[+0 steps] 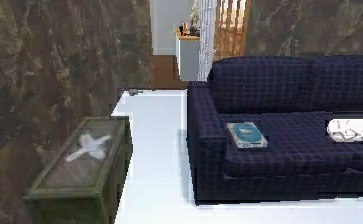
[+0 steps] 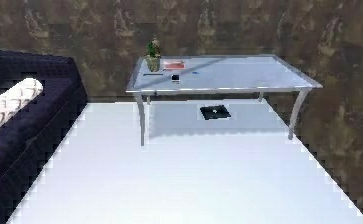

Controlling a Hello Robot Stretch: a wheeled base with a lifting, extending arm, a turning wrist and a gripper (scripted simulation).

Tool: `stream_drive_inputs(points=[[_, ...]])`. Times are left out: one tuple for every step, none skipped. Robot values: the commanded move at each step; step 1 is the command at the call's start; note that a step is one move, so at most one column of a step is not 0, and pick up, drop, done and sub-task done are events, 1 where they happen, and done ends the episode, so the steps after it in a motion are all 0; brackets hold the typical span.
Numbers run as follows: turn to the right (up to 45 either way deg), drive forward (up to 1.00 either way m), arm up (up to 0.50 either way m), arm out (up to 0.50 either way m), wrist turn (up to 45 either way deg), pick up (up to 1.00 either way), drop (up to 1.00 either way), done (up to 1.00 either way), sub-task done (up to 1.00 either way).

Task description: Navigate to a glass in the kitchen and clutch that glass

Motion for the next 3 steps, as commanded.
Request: stream_drive_inputs(points=[[45.0, 0.00, 0.00, 0.00, 0.0, 0.00, 0.00, 0.00, 0.00], [42.0, 0.00, 0.00, 0.00, 0.0, 0.00, 0.00, 0.00, 0.00], [0.0, 0.15, 0.00, 0.00, 0.0, 0.00, 0.00, 0.00, 0.00]])
